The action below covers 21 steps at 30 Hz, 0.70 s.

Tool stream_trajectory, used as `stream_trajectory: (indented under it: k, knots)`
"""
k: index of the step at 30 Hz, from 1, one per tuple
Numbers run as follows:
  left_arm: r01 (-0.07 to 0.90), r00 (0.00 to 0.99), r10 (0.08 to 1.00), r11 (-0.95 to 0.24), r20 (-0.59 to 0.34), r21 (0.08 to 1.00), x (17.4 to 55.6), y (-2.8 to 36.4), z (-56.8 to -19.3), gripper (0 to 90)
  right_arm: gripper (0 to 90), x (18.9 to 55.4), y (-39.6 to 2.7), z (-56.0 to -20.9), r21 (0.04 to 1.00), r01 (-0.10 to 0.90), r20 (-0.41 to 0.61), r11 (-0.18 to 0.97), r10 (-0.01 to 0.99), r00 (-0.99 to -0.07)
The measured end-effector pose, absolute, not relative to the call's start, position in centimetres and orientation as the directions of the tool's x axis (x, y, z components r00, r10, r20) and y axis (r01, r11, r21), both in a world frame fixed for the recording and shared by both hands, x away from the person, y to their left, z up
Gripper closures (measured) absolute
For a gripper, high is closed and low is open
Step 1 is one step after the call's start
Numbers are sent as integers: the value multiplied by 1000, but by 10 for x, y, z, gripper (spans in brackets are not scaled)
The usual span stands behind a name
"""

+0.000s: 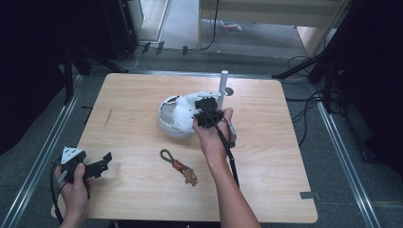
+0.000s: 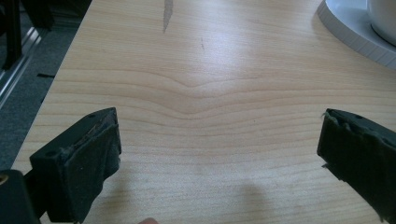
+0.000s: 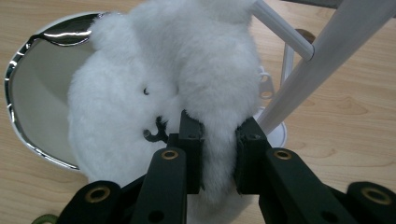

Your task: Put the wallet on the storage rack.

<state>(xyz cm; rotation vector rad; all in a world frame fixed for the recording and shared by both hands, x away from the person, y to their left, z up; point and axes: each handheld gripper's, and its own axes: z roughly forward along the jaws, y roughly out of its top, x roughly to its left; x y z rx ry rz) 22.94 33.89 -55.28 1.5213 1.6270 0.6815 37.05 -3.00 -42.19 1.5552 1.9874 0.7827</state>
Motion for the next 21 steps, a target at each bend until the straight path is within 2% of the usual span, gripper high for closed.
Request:
stream_trajectory:
  k: [14,21]
  knots:
    - [557,33,982,136,-185,819,230,339,-553,4,775,370,-12,-420,703,669,-145,242,969,-198]
    - [558,34,982,137,-188,818,230,339,-553,4,759,372,-1,-425,704,665,-119,247,965,-233]
